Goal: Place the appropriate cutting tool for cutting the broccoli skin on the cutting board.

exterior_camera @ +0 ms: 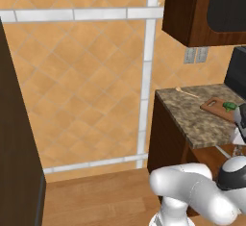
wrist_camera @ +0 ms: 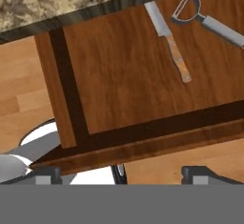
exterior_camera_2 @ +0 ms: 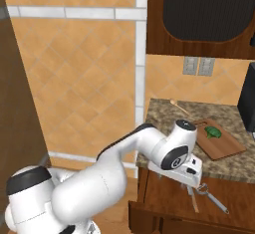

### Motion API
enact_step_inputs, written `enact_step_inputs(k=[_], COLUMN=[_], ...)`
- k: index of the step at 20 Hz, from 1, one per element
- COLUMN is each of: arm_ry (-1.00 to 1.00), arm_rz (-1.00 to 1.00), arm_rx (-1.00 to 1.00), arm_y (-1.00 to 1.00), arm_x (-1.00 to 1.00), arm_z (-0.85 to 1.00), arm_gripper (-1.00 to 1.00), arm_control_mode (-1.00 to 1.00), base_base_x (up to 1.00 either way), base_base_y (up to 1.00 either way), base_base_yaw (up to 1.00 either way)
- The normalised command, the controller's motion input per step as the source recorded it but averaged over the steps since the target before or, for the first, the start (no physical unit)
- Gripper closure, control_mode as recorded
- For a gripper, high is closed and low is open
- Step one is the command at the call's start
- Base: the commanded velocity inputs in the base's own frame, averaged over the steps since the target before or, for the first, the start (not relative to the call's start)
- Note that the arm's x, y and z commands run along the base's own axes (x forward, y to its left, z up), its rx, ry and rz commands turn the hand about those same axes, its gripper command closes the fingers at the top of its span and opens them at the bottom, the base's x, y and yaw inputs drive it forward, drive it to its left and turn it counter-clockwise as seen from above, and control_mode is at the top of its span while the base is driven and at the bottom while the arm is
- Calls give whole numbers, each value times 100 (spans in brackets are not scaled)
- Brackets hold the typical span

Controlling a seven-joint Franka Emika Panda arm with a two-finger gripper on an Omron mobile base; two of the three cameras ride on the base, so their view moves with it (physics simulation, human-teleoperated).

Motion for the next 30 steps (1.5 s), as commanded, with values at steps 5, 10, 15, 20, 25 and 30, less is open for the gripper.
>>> enact_step_inputs(k=[5, 10, 15, 20, 25, 30], arm_ry=[11, 4, 0, 2, 2, 3], arm_rz=[6, 9, 11, 13, 15, 10], arm_rx=[0, 0, 0, 0, 0, 0], arm_y=[-24, -12, -1, 0, 0, 9], arm_x=[18, 1, 1, 0, 0, -35], arm_z=[-72, -57, -39, -44, -45, -20], arm_gripper=[-100, -100, -100, -100, -100, -100], arm_control_mode=[-100, -100, -100, -100, -100, -100], base_base_x=[0, 0, 0, 0, 0, 0], base_base_y=[0, 0, 0, 0, 0, 0], base_base_yaw=[0, 0, 0, 0, 0, 0])
